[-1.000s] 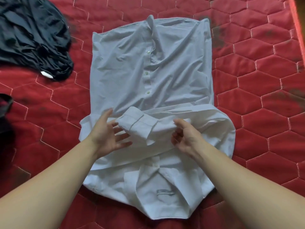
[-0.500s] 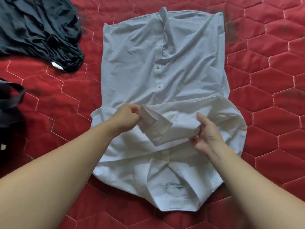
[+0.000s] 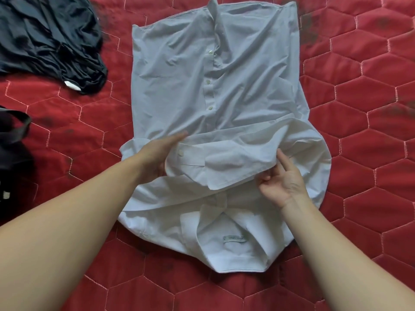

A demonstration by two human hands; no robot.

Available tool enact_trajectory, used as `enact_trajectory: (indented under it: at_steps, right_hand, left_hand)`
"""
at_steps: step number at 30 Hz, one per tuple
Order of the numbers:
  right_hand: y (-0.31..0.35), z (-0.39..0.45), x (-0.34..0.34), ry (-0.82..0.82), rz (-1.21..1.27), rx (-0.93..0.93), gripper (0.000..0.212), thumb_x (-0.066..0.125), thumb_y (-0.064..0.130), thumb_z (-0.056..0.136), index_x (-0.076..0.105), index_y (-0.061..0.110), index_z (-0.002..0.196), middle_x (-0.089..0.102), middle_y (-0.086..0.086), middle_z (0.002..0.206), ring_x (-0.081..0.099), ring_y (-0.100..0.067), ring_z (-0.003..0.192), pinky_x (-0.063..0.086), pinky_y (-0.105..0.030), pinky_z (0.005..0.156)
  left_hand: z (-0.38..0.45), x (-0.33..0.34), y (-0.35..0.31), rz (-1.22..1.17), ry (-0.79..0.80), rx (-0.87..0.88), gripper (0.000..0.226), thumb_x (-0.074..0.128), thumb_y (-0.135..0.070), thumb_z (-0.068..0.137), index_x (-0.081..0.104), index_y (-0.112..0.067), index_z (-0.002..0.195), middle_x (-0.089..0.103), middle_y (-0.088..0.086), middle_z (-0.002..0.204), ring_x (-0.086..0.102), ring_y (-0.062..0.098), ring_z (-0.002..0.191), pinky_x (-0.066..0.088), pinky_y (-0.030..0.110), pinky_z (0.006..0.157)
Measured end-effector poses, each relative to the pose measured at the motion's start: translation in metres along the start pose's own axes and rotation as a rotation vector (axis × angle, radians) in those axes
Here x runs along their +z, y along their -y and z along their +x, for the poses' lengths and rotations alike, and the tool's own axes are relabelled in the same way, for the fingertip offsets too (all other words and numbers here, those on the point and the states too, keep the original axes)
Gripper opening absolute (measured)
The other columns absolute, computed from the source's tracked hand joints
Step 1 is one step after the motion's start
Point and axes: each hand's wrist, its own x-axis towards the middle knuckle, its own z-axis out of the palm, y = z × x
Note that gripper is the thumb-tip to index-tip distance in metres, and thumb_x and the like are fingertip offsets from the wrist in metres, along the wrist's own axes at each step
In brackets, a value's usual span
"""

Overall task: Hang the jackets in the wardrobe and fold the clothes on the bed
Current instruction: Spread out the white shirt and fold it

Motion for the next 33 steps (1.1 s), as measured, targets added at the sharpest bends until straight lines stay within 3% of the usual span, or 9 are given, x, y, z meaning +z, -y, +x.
enact_trajectory:
  at_steps: [2,6,9,14,19,21,26,28,33]
  right_hand:
    - [-0.004,0.0,-0.001,0.025,-0.045,0.017,0.009,0.063,0.025,0.088,0.066,0.017,0.089,0.063,0.01,0.066,0.045,-0.005,0.055,0.027,-0.015,0.041]
    - [-0.015,-0.001,0.003,0.069,-0.269,0.049,0.031,0.063,0.051,0.083,0.061,0.023,0.071,0.042,0.008,0.05,0.031,-0.005,0.041,0.018,-0.018,0.04]
    - [-0.024,0.0,0.012,0.014,-0.396,0.021,0.031,0.068,0.034,0.085,0.054,0.024,0.059,0.031,0.007,0.047,0.028,-0.005,0.036,0.017,-0.016,0.036]
    - [-0.035,-0.003,0.02,0.006,-0.442,-0.017,0.01,0.066,0.022,0.088,0.063,0.02,0.078,0.06,0.004,0.061,0.055,-0.012,0.058,0.042,-0.022,0.049]
    - [-0.053,-0.002,0.008,-0.079,-0.642,0.061,0.007,0.067,0.017,0.088,0.062,0.013,0.091,0.067,-0.002,0.068,0.063,-0.014,0.057,0.047,-0.024,0.049]
    - [-0.059,0.0,0.007,-0.098,-0.637,0.027,0.013,0.071,0.017,0.085,0.062,0.01,0.091,0.068,-0.002,0.062,0.066,-0.013,0.054,0.047,-0.024,0.049]
    - [-0.067,0.003,0.01,-0.099,-0.705,-0.035,0.02,0.074,0.02,0.082,0.06,0.009,0.092,0.07,-0.002,0.061,0.068,-0.01,0.056,0.049,-0.025,0.051]
    - [-0.066,0.0,0.007,-0.105,-0.801,-0.022,0.025,0.073,0.027,0.083,0.062,0.006,0.092,0.071,-0.003,0.063,0.068,-0.012,0.054,0.05,-0.022,0.048]
    - [-0.023,-0.007,-0.004,-0.203,-1.18,-0.3,0.044,0.065,0.05,0.085,0.071,0.007,0.077,0.071,-0.003,0.062,0.07,-0.018,0.059,0.056,-0.031,0.059]
  left_hand:
    - [-0.004,-0.004,0.0,0.122,0.013,0.025,0.018,0.072,-0.006,0.074,0.058,-0.014,0.08,0.061,0.008,0.076,0.062,0.021,0.058,0.057,0.032,0.054]
    - [-0.011,-0.019,-0.001,0.34,0.023,0.104,0.043,0.05,0.022,0.074,0.062,-0.018,0.085,0.063,0.008,0.093,0.058,0.02,0.062,0.051,0.024,0.046]
    - [-0.016,-0.03,-0.003,0.52,-0.014,0.179,0.047,0.051,0.016,0.07,0.071,-0.026,0.081,0.063,0.009,0.095,0.063,0.018,0.063,0.055,0.028,0.053]
    - [-0.025,-0.047,-0.01,0.913,-0.048,0.196,0.032,0.058,-0.001,0.071,0.074,-0.026,0.061,0.059,-0.002,0.06,0.048,0.008,0.05,0.039,0.017,0.047]
    - [-0.018,-0.051,0.002,1.024,-0.152,0.157,0.032,0.059,-0.041,0.089,0.076,-0.016,0.08,0.068,-0.002,0.083,0.061,0.018,0.08,0.05,0.03,0.071]
    - [-0.015,-0.048,0.008,1.036,-0.304,0.336,0.014,0.064,-0.03,0.085,0.075,-0.021,0.087,0.069,-0.006,0.089,0.062,0.016,0.09,0.046,0.028,0.08]
    - [-0.008,-0.06,0.014,1.027,-0.371,0.445,0.053,0.052,0.006,0.073,0.069,-0.031,0.108,0.056,-0.001,0.127,0.055,0.018,0.09,0.045,0.02,0.073]
    - [-0.004,-0.061,0.017,1.254,-0.329,0.349,0.054,0.055,0.0,0.078,0.063,-0.036,0.118,0.048,0.001,0.133,0.049,0.025,0.116,0.042,0.035,0.094]
    - [-0.005,-0.009,0.017,1.589,-0.42,0.449,0.06,0.059,-0.025,0.083,0.042,-0.042,0.138,0.026,-0.001,0.153,0.024,0.026,0.138,0.024,0.044,0.107]
